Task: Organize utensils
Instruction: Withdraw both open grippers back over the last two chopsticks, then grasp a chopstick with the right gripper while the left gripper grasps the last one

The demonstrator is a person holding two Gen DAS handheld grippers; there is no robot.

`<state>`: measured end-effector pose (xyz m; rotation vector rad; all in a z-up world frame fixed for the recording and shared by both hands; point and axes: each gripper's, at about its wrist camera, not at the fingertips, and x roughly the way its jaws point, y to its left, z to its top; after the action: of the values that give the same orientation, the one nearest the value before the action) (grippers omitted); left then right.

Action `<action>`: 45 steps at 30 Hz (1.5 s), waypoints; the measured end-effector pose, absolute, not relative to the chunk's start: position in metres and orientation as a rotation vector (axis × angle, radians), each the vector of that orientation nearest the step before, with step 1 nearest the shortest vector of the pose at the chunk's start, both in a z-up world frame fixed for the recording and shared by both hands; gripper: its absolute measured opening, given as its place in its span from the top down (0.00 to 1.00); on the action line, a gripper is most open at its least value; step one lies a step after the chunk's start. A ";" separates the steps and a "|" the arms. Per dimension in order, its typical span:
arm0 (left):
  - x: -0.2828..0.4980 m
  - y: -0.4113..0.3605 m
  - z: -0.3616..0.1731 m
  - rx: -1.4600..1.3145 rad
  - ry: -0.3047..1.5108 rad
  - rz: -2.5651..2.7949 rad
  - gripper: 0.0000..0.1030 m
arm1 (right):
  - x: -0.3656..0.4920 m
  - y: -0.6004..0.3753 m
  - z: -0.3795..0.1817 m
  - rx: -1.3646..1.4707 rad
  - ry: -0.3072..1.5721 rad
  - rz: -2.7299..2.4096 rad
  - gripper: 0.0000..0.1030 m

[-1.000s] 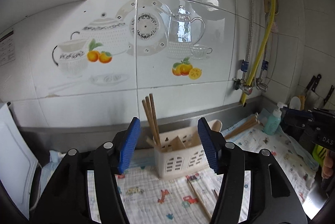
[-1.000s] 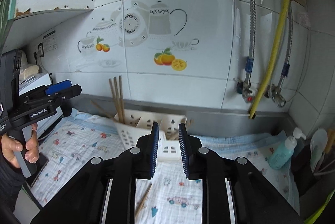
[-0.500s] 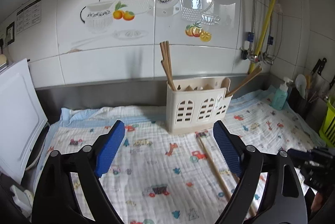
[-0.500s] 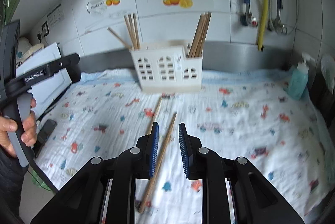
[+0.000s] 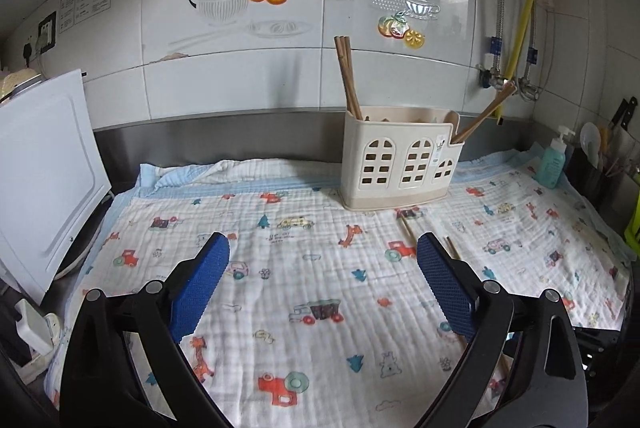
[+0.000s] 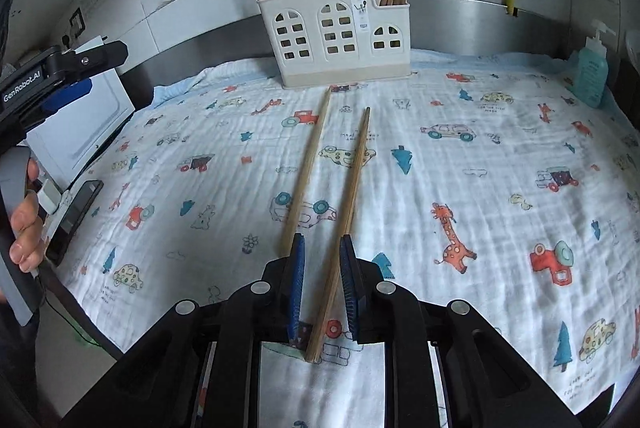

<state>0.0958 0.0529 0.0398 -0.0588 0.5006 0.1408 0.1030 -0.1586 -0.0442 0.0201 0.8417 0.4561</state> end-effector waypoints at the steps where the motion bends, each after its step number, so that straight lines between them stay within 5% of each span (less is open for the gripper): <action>1: 0.095 0.053 0.039 -0.056 0.501 0.149 0.09 | 0.104 -0.158 -0.047 0.020 0.848 0.453 0.84; 26: 0.095 0.050 0.003 -0.131 0.599 0.105 0.09 | 0.111 -0.155 -0.063 0.030 0.854 0.375 0.93; 45: 0.120 -0.029 -0.042 -0.107 0.747 -0.050 0.11 | 0.099 -0.199 -0.004 0.034 0.667 0.379 0.94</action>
<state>0.1195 -0.0293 -0.0420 -0.1067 0.7472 -0.0501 0.0995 -0.1990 -0.0043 0.0335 0.6670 0.3786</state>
